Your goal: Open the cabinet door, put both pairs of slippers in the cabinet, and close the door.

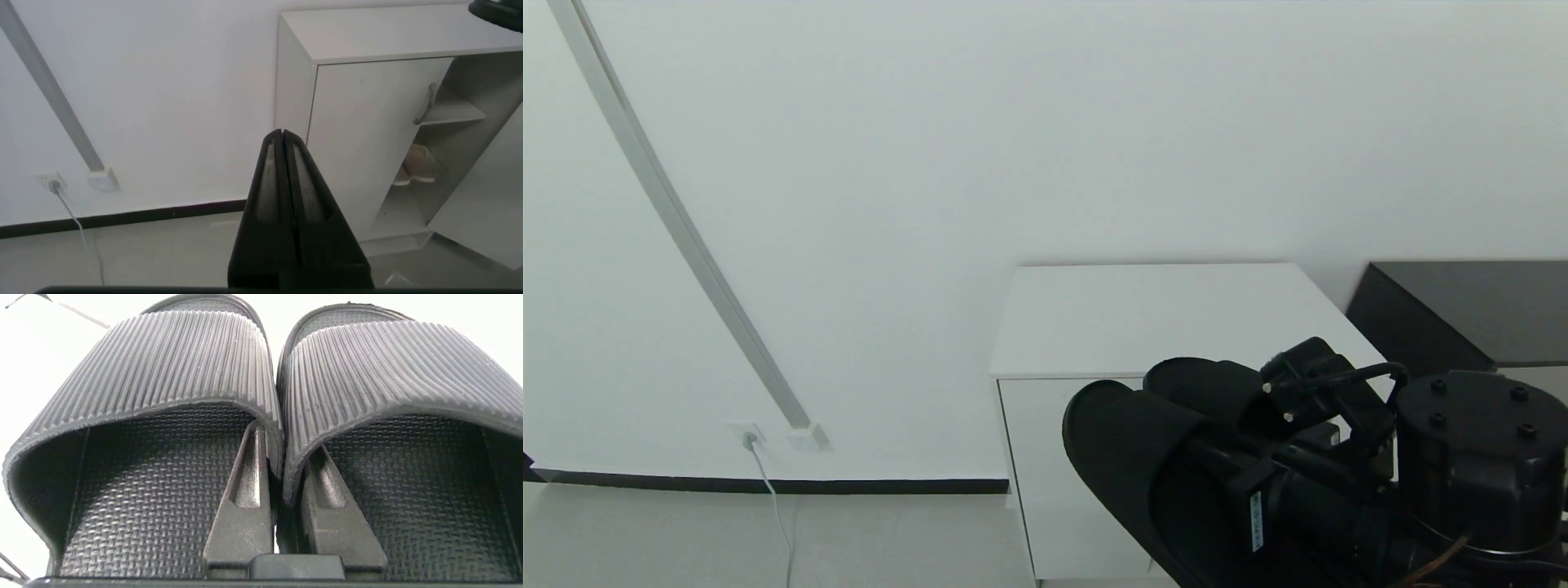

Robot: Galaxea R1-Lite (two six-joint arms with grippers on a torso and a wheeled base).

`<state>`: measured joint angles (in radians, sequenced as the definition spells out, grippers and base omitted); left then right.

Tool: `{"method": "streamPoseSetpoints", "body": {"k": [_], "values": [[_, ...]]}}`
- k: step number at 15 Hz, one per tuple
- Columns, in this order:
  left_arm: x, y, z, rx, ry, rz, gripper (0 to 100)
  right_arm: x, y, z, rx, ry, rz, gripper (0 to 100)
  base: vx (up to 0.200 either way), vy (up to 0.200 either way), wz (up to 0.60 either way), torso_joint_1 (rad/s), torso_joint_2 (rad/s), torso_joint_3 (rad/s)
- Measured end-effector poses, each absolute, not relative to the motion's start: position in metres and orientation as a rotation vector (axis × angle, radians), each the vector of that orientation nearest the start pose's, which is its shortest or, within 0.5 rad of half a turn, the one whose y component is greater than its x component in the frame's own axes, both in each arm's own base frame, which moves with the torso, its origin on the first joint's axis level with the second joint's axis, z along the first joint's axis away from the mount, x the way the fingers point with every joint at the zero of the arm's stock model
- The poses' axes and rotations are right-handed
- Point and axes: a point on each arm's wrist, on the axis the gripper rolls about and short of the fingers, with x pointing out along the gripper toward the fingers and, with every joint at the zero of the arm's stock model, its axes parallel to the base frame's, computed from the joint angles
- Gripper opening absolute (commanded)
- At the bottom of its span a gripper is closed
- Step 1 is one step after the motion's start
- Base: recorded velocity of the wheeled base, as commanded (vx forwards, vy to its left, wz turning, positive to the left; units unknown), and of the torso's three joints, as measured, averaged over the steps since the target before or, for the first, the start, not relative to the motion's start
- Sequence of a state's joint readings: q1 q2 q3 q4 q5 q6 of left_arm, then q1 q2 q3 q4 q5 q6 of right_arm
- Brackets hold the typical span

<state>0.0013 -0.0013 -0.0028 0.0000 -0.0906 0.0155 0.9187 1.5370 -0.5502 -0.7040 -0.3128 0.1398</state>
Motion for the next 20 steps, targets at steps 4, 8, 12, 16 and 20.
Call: {"method": "streamPoseSetpoints", "body": {"k": [4, 8, 12, 16, 20], "values": [[-0.0232, -0.0021, 0.0762, 0.016, -0.005, -0.089, 0, 0.1548, 0.1912, 0.1662, -0.034, 0.279, 0.583, 0, 0.0, 0.0, 0.0, 0.0, 0.0, 0.0], [-0.0232, -0.0021, 0.0762, 0.018, -0.005, -0.089, 0, 0.1548, 0.1912, 0.1657, -0.035, 0.281, 0.582, 0, 0.0, -0.1, 0.0, 0.0, 0.0, 0.005], [-0.0232, -0.0021, 0.0763, 0.017, -0.005, -0.088, 0, 0.1563, 0.1916, 0.1628, -0.04, 0.29, 0.576, 0, 0.0, -0.2, 0.0, 0.0, 0.0, 0.002], [-0.0232, -0.0021, 0.0763, 0.017, -0.005, -0.089, 0, 0.1559, 0.1917, 0.1613, -0.042, 0.292, 0.578, 0, 0.0, -0.2, 0.0, 0.001, 0.0, -0.002], [-0.0232, -0.0021, 0.0763, 0.017, -0.005, -0.089, 0, 0.1552, 0.191, 0.1584, -0.05, 0.3, 0.576, 0, 0.0, -0.2, 0.0, 0.004, 0.0, 0.004]]}}
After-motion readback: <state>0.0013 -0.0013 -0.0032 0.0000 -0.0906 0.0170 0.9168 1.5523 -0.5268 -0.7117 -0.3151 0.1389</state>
